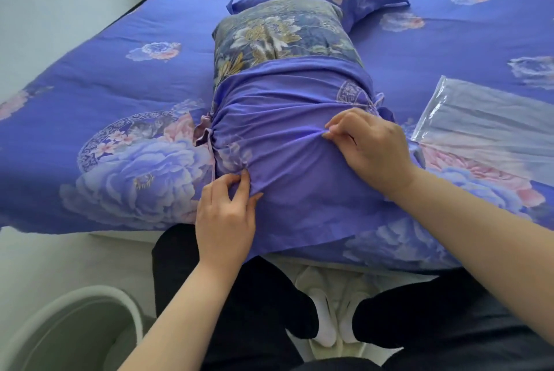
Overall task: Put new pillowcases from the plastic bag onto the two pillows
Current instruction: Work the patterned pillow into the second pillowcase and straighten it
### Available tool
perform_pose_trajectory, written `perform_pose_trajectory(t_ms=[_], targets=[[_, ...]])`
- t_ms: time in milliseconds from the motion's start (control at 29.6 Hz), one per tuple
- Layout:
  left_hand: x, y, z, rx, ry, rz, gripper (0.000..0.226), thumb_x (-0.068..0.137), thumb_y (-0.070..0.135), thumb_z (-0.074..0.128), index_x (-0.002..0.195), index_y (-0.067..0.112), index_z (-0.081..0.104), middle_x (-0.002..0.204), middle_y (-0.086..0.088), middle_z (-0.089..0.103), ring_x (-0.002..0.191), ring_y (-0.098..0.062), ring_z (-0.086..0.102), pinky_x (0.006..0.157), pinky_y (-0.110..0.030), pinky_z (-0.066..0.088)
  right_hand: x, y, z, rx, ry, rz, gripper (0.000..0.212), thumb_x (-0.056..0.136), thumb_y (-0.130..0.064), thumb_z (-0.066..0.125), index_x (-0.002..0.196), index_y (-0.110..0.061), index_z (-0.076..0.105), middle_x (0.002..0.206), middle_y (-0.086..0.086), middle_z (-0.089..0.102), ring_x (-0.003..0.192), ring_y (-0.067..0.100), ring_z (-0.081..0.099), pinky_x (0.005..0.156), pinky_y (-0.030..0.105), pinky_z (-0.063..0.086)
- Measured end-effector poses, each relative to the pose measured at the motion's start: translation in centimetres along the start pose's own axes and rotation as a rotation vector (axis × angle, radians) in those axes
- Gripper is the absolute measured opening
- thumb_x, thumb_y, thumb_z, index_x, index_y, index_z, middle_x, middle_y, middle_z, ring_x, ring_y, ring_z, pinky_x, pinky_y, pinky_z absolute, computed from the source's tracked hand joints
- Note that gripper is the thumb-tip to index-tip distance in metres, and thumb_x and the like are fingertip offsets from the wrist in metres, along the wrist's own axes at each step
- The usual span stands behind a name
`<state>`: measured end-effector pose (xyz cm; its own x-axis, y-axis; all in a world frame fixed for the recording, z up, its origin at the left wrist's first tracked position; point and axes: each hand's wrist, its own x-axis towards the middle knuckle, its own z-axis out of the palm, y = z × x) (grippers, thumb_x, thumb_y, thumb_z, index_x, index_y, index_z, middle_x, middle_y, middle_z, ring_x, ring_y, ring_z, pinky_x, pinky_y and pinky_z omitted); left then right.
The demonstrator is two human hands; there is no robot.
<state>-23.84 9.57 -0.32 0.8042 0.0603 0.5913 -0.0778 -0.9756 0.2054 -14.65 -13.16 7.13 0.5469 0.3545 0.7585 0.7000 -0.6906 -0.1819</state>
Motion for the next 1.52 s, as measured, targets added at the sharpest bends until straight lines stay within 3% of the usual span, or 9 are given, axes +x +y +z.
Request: perform_pose_trajectory(t_ms=[236,371,540,742,877,1012,1147,1316,1519], targets=[[2.1,-0.1,-2.5,-0.333,0.013,-0.102,0.022,0.091,0.018,0.053,0.099,0.007,0.070,0.087,-0.006,0.069,0.079,-0.023,0.063,0.069,-0.026,0.041,2.1,0.2,0.2,-0.060,-0.212,0.254,0.027,0.094,-0.034,0.053,0.099,-0.007,0.056,0.084,0.009,0.070,0.075,0.037,0.062,0.065,0.039,0.042],[4.3,-0.6,-3.0,-0.397,-0.009,-0.185,0.025,0.092,0.022,0.051,0.072,0.009,0.059,0.052,0.006,0.038,0.056,-0.019,0.037,0.054,-0.025,0.022,2.8,1.5,-0.5,0.078,-0.419,0.333,0.023,0.091,-0.039,0.055,0.098,-0.017,0.054,0.087,-0.003,0.064,0.085,0.028,0.061,0.073,0.035,0.044],[7.5,-1.1,-2.5,-0.600,-0.269,-0.169,0.040,0.097,0.028,0.049,0.062,0.015,0.034,0.052,0.004,0.028,0.052,-0.009,0.027,0.053,-0.029,0.024,2.7,2.3,-2.1,0.049,-0.820,0.312,0.048,0.075,-0.047,0.071,0.112,-0.018,0.058,0.110,-0.002,0.055,0.107,0.017,0.050,0.093,0.031,0.039],[9.2,-0.5,-3.2,-0.559,-0.159,-0.008,0.026,0.093,0.028,0.045,0.075,0.011,0.052,0.069,0.007,0.043,0.067,-0.010,0.041,0.064,-0.021,0.033,2.0,1.5,-1.4,-0.038,-0.258,0.417,0.017,0.092,-0.033,0.054,0.097,-0.017,0.056,0.089,0.011,0.066,0.084,0.037,0.057,0.068,0.039,0.041],[10.2,0.3,-2.2,-0.468,-0.206,-0.134,0.033,0.098,0.028,0.044,0.068,0.014,0.042,0.059,0.003,0.041,0.064,-0.023,0.041,0.061,-0.038,0.031,3.3,2.5,0.1,0.050,-0.478,0.477,0.017,0.096,-0.035,0.046,0.096,-0.020,0.054,0.095,0.010,0.066,0.091,0.031,0.058,0.076,0.038,0.043],[12.5,-0.6,-1.6,-0.523,-0.389,-0.130,0.045,0.095,0.030,0.052,0.057,0.016,0.032,0.050,0.004,0.032,0.052,-0.013,0.034,0.055,-0.032,0.027,4.3,3.4,0.6,0.240,-0.641,0.496,0.033,0.094,-0.043,0.050,0.068,-0.022,0.049,0.070,-0.007,0.054,0.073,0.015,0.052,0.069,0.031,0.037],[13.0,-1.6,-2.5,-0.497,-0.470,0.072,0.037,0.084,0.031,0.069,0.063,0.016,0.043,0.061,0.007,0.040,0.059,-0.005,0.041,0.057,-0.020,0.030,3.8,4.3,-1.3,0.226,-0.881,0.469,0.032,0.073,-0.054,0.070,0.078,-0.028,0.052,0.081,-0.013,0.053,0.076,0.009,0.051,0.067,0.025,0.039],[12.0,-0.3,-2.0,-0.365,-0.096,0.066,0.024,0.089,0.024,0.061,0.077,0.009,0.048,0.066,0.003,0.050,0.074,-0.032,0.052,0.063,-0.034,0.030,1.4,2.9,-0.4,-0.050,-0.291,0.297,0.025,0.085,-0.028,0.065,0.096,-0.007,0.056,0.109,0.013,0.057,0.097,0.034,0.055,0.076,0.040,0.045],[14.1,-1.0,0.8,-0.493,-0.340,-0.096,0.037,0.092,0.029,0.057,0.066,0.016,0.034,0.057,0.004,0.037,0.062,-0.021,0.040,0.058,-0.032,0.021,3.6,4.1,2.2,-0.129,-0.360,0.478,0.026,0.094,-0.037,0.049,0.089,-0.012,0.045,0.089,0.024,0.062,0.081,0.044,0.056,0.060,0.037,0.031]])
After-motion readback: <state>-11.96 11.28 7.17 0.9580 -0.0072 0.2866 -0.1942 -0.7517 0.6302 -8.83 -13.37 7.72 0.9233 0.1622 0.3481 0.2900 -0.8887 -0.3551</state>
